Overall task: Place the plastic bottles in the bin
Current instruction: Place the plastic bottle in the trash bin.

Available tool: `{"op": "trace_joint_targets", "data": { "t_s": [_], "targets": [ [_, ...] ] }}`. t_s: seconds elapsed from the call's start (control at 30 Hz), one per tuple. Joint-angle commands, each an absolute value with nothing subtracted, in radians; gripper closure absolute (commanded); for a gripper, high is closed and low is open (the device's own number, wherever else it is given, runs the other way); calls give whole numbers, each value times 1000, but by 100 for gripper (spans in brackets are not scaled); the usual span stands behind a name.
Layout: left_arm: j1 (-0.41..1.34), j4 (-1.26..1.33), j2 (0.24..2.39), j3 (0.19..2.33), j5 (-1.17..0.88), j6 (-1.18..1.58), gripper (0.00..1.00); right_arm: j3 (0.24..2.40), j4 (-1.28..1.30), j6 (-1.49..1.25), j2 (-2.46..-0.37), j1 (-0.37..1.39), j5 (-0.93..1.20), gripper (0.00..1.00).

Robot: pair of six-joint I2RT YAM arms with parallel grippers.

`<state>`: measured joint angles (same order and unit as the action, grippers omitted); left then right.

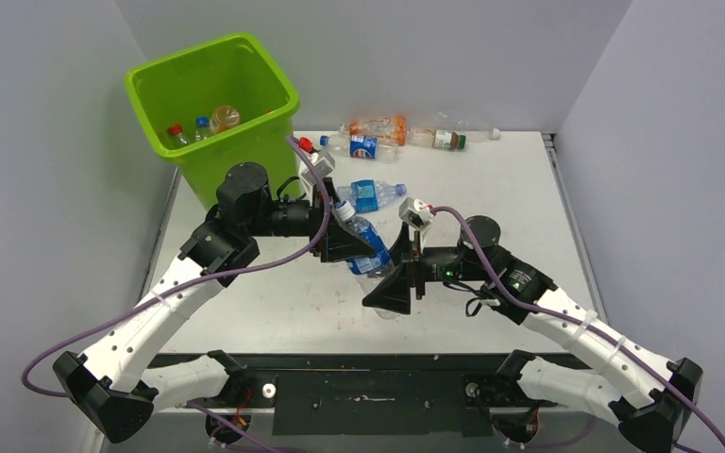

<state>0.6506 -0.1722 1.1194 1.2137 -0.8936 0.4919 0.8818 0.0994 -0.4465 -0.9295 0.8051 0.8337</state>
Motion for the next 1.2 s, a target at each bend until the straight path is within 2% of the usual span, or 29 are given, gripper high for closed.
{"op": "trace_joint_targets", "data": {
  "t_s": [0.0,0.03,0.1,0.13,0.17,0.33,0.43,0.6,0.73,1.17],
  "targets": [
    [644,-104,1080,1240,-835,480,77,870,-31,-475,-947,807,766,37],
    [644,-93,1071,1232,-828,482,63,864,-36,-473,-941,808,747,45],
    [644,-52,1046,1203,-801,490,33,856,-43,-463,-924,809,709,54],
    [643,-22,1026,1177,-777,499,9,850,-50,-458,-910,809,689,56],
    [643,48,992,1129,-741,511,3,844,-57,-447,-895,809,668,58],
    [643,559,805,817,-451,670,4,763,-166,-446,-811,811,590,60],
    [643,745,802,763,-386,797,4,713,-242,-452,-774,816,557,61],
    [643,588,931,932,-425,906,0,688,-267,-432,-766,819,522,63],
    [643,564,997,1003,-462,934,0,675,-275,-423,-765,824,504,63],
    [688,362,1101,1157,-494,766,19,709,-227,-387,-804,841,488,64]
  ]
}}
